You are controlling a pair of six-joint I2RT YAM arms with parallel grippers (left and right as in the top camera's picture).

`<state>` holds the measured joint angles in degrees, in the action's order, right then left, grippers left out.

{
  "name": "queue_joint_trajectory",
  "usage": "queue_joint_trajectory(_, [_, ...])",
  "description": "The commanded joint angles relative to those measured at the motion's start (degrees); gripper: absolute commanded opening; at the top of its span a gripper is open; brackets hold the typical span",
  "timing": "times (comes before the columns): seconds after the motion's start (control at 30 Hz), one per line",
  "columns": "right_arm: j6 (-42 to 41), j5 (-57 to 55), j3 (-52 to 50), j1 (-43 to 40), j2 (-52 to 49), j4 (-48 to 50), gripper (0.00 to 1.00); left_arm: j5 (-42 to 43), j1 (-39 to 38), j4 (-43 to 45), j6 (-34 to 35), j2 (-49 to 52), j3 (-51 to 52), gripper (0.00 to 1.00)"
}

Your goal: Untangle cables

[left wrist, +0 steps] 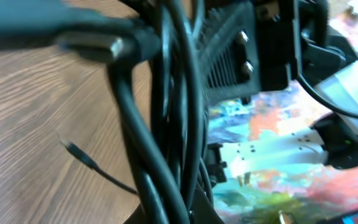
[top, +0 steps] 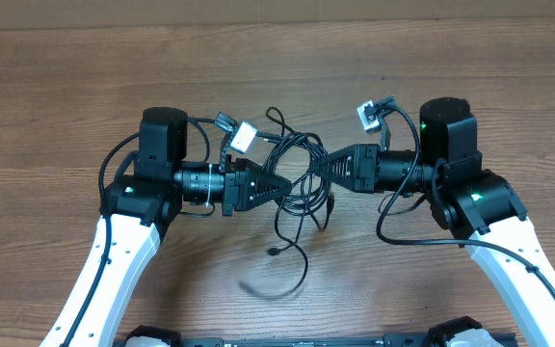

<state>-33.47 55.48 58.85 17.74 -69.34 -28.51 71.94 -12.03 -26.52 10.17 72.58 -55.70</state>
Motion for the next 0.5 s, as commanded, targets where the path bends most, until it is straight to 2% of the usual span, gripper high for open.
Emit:
queue_joint_trajectory(0.0, [5.0, 3.0, 0.2, 1.8, 0.2, -2.8, 0.11, -7.7, 0.0, 0.6, 0.6, -0.9, -0.6, 0.04])
queue_joint_trajectory(0.07, [7.7, 3.0, 0.3, 1.8, 0.2, -5.4, 0.17, -10.2, 0.0, 0.0, 0.6, -0.9, -0.6, 0.04])
queue_joint_trajectory(0.2, [12.5, 2.1, 0.3, 1.8, 0.2, -9.9, 0.17, -16.8, 0.0, -3.0, 0.6, -0.9, -0.6, 0.04])
queue_joint_trajectory(0.27, [14.4, 2.2, 0.3, 1.8, 0.2, -11.4, 0.04, -21.5, 0.0, -5.1, 1.9, -0.9, -0.6, 0.04])
queue_joint_trajectory(0.47, [18.8, 4.7, 0.3, 1.8, 0.2, -12.5, 0.04, -33.7, 0.0, -10.1, 7.7, -0.9, -0.6, 0.04])
